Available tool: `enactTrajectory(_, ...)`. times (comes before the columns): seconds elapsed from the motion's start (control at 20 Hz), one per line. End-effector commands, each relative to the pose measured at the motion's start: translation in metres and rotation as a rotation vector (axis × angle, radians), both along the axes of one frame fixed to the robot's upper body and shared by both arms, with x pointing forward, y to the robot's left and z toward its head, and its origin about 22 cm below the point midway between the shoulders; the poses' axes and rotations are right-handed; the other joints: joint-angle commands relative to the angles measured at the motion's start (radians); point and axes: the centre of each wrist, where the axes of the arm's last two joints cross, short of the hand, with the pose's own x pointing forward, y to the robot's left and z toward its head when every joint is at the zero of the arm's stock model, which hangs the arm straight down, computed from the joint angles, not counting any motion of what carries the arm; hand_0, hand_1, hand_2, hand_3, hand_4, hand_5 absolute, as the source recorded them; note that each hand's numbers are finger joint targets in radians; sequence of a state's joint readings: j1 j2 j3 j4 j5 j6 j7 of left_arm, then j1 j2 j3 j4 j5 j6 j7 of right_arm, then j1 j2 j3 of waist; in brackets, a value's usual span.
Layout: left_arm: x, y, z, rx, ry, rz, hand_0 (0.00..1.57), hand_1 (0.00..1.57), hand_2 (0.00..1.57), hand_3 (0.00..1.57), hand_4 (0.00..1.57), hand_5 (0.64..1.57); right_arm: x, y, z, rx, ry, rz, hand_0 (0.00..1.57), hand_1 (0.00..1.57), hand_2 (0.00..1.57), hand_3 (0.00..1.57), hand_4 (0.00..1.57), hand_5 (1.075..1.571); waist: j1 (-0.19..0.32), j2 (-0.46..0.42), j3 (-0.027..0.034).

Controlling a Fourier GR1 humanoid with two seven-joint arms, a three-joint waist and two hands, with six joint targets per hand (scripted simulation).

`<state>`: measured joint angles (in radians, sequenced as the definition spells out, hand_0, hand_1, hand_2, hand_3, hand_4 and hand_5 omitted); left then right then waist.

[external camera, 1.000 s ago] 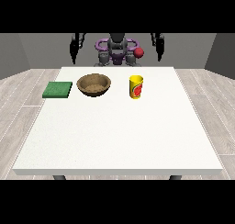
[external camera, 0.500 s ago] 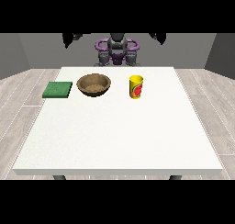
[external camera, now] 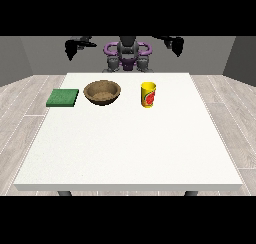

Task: Pick the cup and pour the ball into the bowl, then pick the bowl and place it on the pad

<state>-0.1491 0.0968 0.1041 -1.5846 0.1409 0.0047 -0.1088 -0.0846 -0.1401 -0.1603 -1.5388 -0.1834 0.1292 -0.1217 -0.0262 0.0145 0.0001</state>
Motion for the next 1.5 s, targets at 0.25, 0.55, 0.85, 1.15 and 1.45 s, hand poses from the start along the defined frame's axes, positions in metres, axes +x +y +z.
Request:
enactTrajectory(0.25, 0.046, -0.008, -0.003, -0.006, -0.153, 0.047, 0.0, 0.0, 0.0, 0.0, 0.0, 1.393, 0.028, 0.01, -0.001, -0.011, -0.17, 0.062, 0.0, 0.0, 0.0, 0.0, 0.0, 1.568, -0.056, 0.202, -0.0004)
enactTrajectory(0.55, 0.063, 0.002, -0.034, 0.031, -0.125, 0.061, 0.0, 0.0, 0.0, 0.0, 0.0, 1.368, 0.044, 0.006, 0.004, -0.023, -0.164, 0.051, 0.0, 0.0, 0.0, 0.0, 0.0, 1.568, -0.053, 0.198, -0.0003)
enactTrajectory(0.85, 0.081, -0.022, -0.043, 0.024, -0.16, 0.044, 0.0, 0.0, 0.0, 0.0, 0.0, 1.389, 0.068, 0.015, 0.014, -0.02, -0.202, 0.065, 0.0, 0.0, 0.0, 0.0, 0.0, 1.57, -0.049, 0.248, -0.0003)
enactTrajectory(1.15, 0.099, -0.004, -0.038, 0.038, -0.205, 0.108, 0.0, 0.0, 0.0, 0.0, 0.0, 1.352, 0.086, -0.004, 0.053, 0.002, -0.267, 0.086, 0.0, 0.0, 0.0, 0.0, 0.0, 1.569, -0.094, 0.333, -0.0006)
enactTrajectory(1.45, 0.12, -0.007, -0.022, 0.068, -0.253, 0.164, 0.0, 0.0, 0.0, 0.0, 0.0, 1.33, 0.091, -0.017, 0.076, -0.017, -0.337, 0.103, 0.0, 0.0, 0.0, 0.0, 0.0, 1.569, -0.142, 0.401, -0.0003)
